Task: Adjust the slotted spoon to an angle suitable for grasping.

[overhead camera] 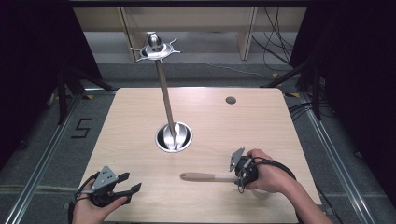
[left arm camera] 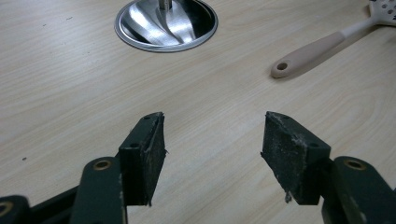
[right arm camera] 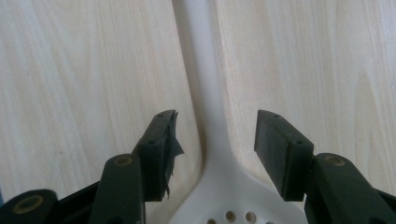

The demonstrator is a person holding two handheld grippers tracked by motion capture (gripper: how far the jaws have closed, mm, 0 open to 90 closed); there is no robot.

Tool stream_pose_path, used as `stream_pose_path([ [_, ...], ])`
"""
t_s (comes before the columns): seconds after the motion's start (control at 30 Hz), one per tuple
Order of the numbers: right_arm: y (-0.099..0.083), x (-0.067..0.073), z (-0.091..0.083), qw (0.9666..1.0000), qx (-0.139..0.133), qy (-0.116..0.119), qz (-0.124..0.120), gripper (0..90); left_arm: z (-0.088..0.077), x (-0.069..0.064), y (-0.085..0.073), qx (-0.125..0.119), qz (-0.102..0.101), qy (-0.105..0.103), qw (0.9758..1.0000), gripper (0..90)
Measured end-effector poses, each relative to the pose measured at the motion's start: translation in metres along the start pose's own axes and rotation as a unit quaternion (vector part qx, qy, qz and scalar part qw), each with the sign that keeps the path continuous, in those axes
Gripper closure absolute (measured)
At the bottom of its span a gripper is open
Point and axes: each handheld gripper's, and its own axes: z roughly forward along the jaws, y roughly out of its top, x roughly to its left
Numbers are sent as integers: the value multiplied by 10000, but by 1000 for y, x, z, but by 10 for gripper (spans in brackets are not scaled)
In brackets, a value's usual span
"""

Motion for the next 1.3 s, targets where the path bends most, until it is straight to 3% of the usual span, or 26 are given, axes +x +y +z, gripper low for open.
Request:
stream_pose_path([
  [0.2,8,-1,-2,9999,16,134,-56,506,0,0,0,14,8,32,10000,382],
  [0.33,29,-9,4,9988,46,218,-445,522,0,0,0,15,16,12,10000,381],
  [0.47,47,-12,10,9980,132,352,-510,539,0,0,0,9,16,-48,10000,381],
  [0.5,51,-16,13,9963,114,382,-758,547,0,0,0,-1,22,-40,10000,381],
  [0.53,55,-14,14,9974,162,381,-588,551,0,-1,0,-4,-49,-47,10000,381],
  [0.57,59,-17,16,9955,134,415,-847,554,0,-1,0,-5,-54,-49,10000,381],
  [0.67,65,-15,20,9961,213,447,-732,558,0,-1,0,-1,-18,-46,10000,381],
  [0.73,70,-15,23,9950,292,463,-838,566,0,0,0,2,15,-44,10000,381],
  [0.77,73,-16,27,9918,370,510,-1113,569,0,-1,0,1,-52,-56,10000,381],
  [0.8,75,-14,29,9926,367,551,-1019,569,0,-1,0,0,-52,-59,10000,381],
  [0.93,76,-12,33,9917,476,604,-1032,571,1,-1,0,-1,-50,-60,10000,381],
  [0.97,77,-13,35,9899,570,577,-1167,574,0,-1,0,4,-9,-60,10000,381],
  [1.0,76,-10,34,9909,728,605,-956,577,0,-1,0,11,55,-74,10000,381],
  [1.1,79,-13,42,9874,625,634,-1309,585,1,-1,0,12,51,-70,10000,381],
  [1.13,78,-12,43,9883,700,648,-1189,594,1,0,0,6,52,-67,10000,381],
  [1.3,81,-14,47,9879,680,712,-1197,645,0,-1,0,45,65,-14,10000,381],
])
